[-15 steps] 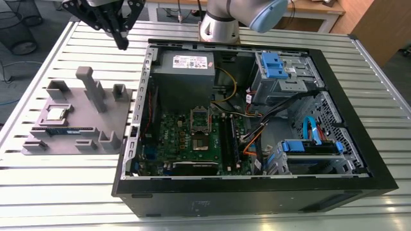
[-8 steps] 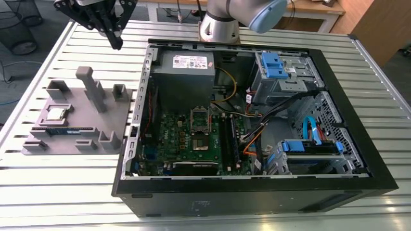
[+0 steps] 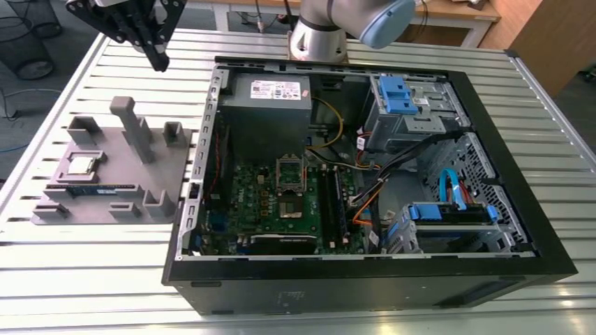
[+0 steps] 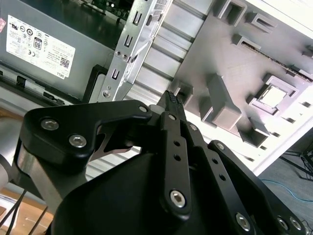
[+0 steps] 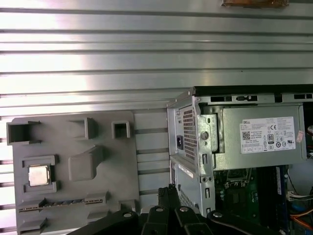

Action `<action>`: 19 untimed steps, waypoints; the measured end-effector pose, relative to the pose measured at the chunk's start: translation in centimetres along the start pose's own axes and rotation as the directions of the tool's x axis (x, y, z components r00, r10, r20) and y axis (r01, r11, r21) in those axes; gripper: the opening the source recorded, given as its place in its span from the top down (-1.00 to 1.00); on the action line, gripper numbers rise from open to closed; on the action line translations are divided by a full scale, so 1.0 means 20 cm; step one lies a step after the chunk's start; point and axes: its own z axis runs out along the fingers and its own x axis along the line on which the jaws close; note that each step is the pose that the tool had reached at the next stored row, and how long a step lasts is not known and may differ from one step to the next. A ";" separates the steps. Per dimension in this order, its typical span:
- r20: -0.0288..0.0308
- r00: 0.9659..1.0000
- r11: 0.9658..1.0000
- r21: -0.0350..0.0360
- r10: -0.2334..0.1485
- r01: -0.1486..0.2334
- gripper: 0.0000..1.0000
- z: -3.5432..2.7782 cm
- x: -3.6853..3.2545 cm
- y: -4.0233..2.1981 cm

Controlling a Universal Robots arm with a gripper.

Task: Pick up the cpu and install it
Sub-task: 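Reach for the cpu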

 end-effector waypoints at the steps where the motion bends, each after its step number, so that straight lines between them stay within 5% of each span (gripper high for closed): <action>1: 0.002 1.000 1.000 0.000 0.000 0.000 0.79 -0.001 0.008 -0.001; 11: 0.015 1.000 1.000 -0.001 -0.001 0.001 0.79 -0.010 0.093 -0.007; 19: 0.016 1.000 1.000 0.000 -0.001 0.001 0.79 0.008 0.139 -0.011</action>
